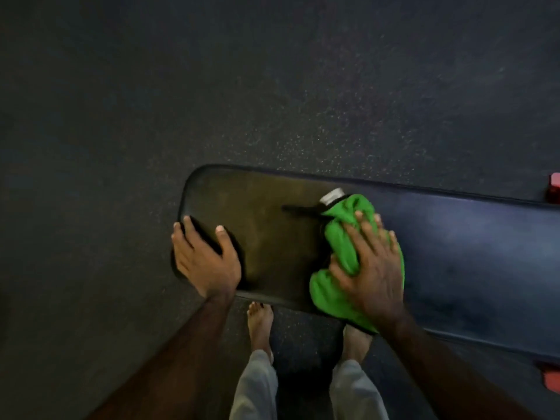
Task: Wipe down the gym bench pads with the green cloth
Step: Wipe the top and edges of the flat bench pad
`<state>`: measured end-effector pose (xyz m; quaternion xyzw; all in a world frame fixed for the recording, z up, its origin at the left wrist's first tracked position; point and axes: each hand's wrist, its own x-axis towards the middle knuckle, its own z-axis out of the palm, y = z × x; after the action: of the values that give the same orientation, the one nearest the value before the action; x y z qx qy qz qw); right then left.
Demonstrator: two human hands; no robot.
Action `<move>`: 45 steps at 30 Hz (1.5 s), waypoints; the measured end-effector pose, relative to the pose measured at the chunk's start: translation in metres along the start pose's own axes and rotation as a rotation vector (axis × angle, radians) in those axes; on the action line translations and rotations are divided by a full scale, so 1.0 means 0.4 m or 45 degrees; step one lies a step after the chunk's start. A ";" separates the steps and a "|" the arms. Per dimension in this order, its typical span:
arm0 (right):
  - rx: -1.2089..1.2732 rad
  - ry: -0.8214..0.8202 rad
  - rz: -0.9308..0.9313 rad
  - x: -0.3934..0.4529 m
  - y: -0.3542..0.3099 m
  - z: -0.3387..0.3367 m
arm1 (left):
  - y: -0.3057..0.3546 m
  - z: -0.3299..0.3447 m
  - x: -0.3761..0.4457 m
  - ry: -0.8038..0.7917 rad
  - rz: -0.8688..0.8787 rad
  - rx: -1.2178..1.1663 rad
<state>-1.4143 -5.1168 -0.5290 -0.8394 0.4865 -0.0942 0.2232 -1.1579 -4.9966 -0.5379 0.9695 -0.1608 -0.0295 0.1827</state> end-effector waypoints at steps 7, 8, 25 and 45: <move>-0.121 -0.206 -0.387 0.039 -0.225 0.112 | -0.013 -0.004 -0.002 -0.065 -0.018 -0.124; -0.141 -0.267 -0.533 0.067 -0.223 0.121 | -0.018 -0.003 0.003 -0.058 -0.029 -0.147; -0.125 -0.250 -0.182 0.161 -0.237 0.079 | 0.082 -0.018 -0.009 -0.327 0.590 -0.302; -0.161 0.109 0.432 -0.203 0.955 -0.506 | 0.929 0.303 -0.921 -0.780 1.203 -0.272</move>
<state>-1.8275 -5.2676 -0.5235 -0.7529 0.6351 -0.0601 0.1618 -1.6325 -5.2470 -0.5161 0.7158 -0.6184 -0.2402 0.2180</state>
